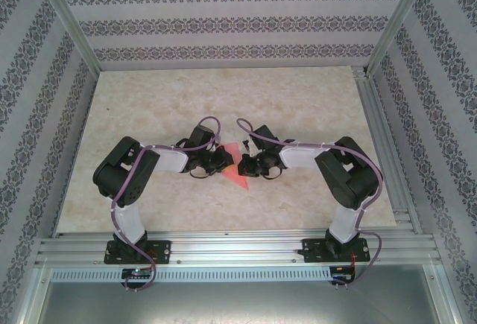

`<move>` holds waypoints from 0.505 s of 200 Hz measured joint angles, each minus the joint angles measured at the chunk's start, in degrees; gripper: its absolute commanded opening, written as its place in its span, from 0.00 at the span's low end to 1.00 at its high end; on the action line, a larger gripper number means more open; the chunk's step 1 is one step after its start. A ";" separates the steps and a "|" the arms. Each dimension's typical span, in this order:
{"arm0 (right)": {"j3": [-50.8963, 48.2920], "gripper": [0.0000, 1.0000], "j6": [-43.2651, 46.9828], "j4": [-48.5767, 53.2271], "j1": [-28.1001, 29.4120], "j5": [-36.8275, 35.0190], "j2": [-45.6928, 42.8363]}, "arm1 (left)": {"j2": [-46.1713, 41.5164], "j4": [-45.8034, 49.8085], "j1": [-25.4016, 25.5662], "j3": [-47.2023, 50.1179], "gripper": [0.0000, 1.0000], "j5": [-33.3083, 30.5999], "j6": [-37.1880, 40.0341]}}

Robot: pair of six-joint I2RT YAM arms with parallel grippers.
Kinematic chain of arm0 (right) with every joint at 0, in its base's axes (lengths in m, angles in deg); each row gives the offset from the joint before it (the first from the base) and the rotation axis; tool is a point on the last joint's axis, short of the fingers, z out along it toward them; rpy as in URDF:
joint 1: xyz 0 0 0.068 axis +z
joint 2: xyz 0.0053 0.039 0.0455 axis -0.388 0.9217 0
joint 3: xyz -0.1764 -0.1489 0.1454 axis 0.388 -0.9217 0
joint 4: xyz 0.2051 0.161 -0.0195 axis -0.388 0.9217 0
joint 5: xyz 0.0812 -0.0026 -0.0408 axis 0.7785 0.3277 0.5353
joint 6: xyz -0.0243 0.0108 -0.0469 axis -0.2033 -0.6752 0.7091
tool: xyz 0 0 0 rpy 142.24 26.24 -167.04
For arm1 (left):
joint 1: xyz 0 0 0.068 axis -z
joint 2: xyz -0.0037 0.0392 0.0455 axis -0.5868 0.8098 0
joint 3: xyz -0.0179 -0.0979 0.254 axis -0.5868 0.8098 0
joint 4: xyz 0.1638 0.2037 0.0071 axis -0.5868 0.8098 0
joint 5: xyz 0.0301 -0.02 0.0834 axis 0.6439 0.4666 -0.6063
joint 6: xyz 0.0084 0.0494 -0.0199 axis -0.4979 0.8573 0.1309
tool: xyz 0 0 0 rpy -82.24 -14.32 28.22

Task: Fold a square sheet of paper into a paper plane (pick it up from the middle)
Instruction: Fourth fold the wing at the center of the table.

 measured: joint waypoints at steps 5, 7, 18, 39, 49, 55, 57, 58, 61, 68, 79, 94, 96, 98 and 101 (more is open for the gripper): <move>-0.42 0.03 0.20 0.09 0.00 0.02 -0.37 | 0.04 0.13 0.00 -0.07 0.13 0.02 0.00; -0.52 0.03 0.20 0.17 0.00 0.02 -0.52 | 0.04 0.13 0.00 -0.09 0.13 0.02 0.00; -1.31 0.03 0.37 0.87 0.00 0.07 -1.38 | 0.09 0.22 0.00 -0.13 0.13 0.04 0.02; -2.29 0.03 0.39 2.40 0.00 0.20 -3.06 | 0.11 0.33 0.00 -0.20 0.13 0.15 0.02; -2.43 0.03 0.37 3.21 0.02 0.52 -4.15 | 0.11 0.33 0.00 -0.20 0.13 0.15 0.02; -2.40 0.03 0.37 3.41 0.02 0.87 -4.76 | 0.11 0.35 0.00 -0.20 0.13 0.17 0.02; -2.40 0.04 0.37 3.45 0.04 0.94 -4.94 | 0.11 0.35 0.00 -0.20 0.13 0.17 0.02; -2.38 0.03 0.35 3.50 0.07 1.07 -5.07 | 0.11 0.35 0.00 -0.20 0.13 0.15 0.02; -2.29 0.04 0.37 3.61 0.13 1.27 -5.33 | 0.11 0.35 0.00 -0.22 0.13 0.15 0.02; -2.08 0.03 0.35 3.69 0.24 1.66 -5.84 | 0.11 0.35 0.00 -0.22 0.13 0.17 0.02; -1.42 0.03 0.35 3.69 0.63 2.01 -6.10 | 0.13 0.35 0.00 -0.22 0.13 0.17 0.02; -0.50 0.03 0.35 3.67 1.25 2.40 -5.97 | 0.15 0.52 0.00 -0.35 0.13 0.17 0.04; -0.44 0.03 0.35 3.67 1.27 2.47 -5.95 | 0.17 0.55 0.00 -0.39 0.13 0.17 0.04; -0.33 0.03 0.37 3.67 1.27 2.58 -5.88 | 0.20 0.59 0.00 -0.44 0.13 0.20 0.04; -0.20 0.03 0.35 3.63 1.27 2.62 -5.73 | 0.22 0.63 0.00 -0.46 0.13 0.17 0.04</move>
